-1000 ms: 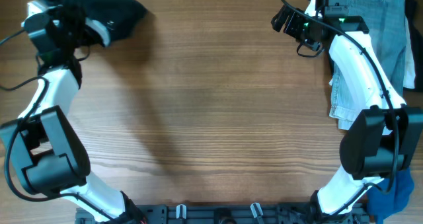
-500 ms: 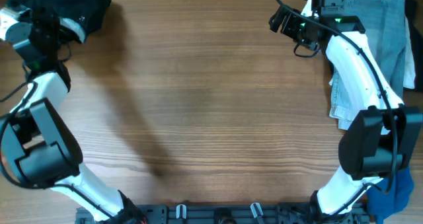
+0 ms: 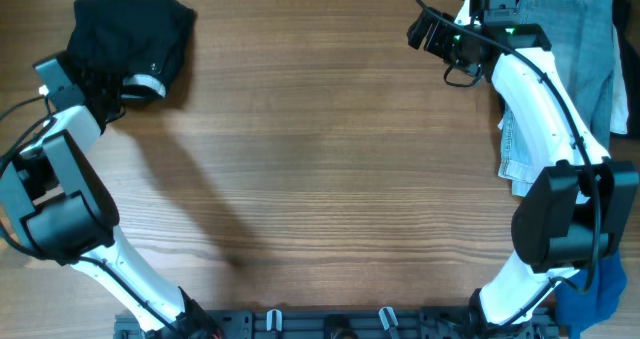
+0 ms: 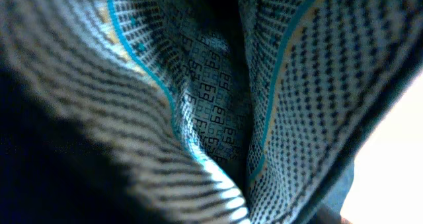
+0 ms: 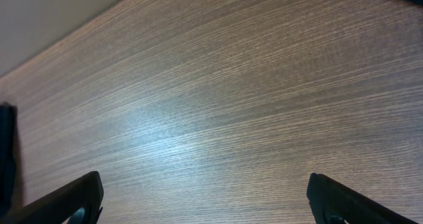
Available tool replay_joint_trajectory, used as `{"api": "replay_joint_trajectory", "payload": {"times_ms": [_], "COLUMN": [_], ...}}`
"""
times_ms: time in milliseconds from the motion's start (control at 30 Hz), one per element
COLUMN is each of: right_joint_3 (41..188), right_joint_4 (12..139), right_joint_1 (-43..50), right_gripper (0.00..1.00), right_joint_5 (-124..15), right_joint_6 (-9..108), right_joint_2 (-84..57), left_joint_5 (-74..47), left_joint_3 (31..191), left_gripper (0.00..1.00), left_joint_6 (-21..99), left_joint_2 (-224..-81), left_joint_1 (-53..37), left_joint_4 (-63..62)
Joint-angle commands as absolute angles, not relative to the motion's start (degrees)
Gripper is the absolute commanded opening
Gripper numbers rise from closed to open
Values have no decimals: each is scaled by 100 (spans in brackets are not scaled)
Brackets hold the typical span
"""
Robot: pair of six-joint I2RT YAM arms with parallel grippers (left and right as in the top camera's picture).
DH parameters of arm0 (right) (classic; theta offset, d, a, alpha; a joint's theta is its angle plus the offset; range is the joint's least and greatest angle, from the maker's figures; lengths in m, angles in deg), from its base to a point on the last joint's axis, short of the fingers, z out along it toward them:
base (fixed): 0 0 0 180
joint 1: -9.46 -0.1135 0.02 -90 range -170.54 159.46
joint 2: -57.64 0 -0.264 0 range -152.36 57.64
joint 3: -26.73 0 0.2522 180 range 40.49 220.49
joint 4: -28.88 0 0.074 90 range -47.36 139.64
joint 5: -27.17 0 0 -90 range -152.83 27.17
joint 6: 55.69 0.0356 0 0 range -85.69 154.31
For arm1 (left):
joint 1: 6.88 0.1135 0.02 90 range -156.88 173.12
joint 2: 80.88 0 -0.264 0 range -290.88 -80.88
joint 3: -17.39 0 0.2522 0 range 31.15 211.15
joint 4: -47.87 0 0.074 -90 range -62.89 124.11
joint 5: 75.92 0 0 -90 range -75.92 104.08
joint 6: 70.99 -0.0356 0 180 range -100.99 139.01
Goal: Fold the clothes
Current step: 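Carry the folded shorts with the left gripper to the top-left corner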
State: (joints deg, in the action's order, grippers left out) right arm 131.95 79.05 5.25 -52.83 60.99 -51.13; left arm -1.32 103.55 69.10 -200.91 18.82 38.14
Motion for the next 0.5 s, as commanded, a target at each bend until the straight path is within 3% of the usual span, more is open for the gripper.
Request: {"api": "replay_joint_trajectory", "payload": {"times_ms": [0,67,100,233,467], "right_joint_3": [13223,13223,13223,13223,13223], "right_joint_4": [7898,7896,7896,7889,7819], "right_joint_1": [512,512,512,512,512], "right_gripper": [100,100,100,100,99], "right_joint_5": [-5388,-5388,-5388,-5388,-5390], "right_joint_6": [5996,5996,5998,5998,5996], "right_joint_2": [-5078,-5078,-5078,-5078,-5078], "left_joint_5": [-501,-569,-722,-1402,-783], "left_joint_3": [10388,10392,10392,10392,10392], "left_gripper": [77,96,98,98,98], "left_joint_6": [6024,5211,4838,3364,1743], "left_joint_2": [-19767,-19289,-19000,-18248,-18121], "left_joint_1": [2000,1987,1987,1969,1412], "left_joint_4": [3856,3839,3804,3423,3032]}}
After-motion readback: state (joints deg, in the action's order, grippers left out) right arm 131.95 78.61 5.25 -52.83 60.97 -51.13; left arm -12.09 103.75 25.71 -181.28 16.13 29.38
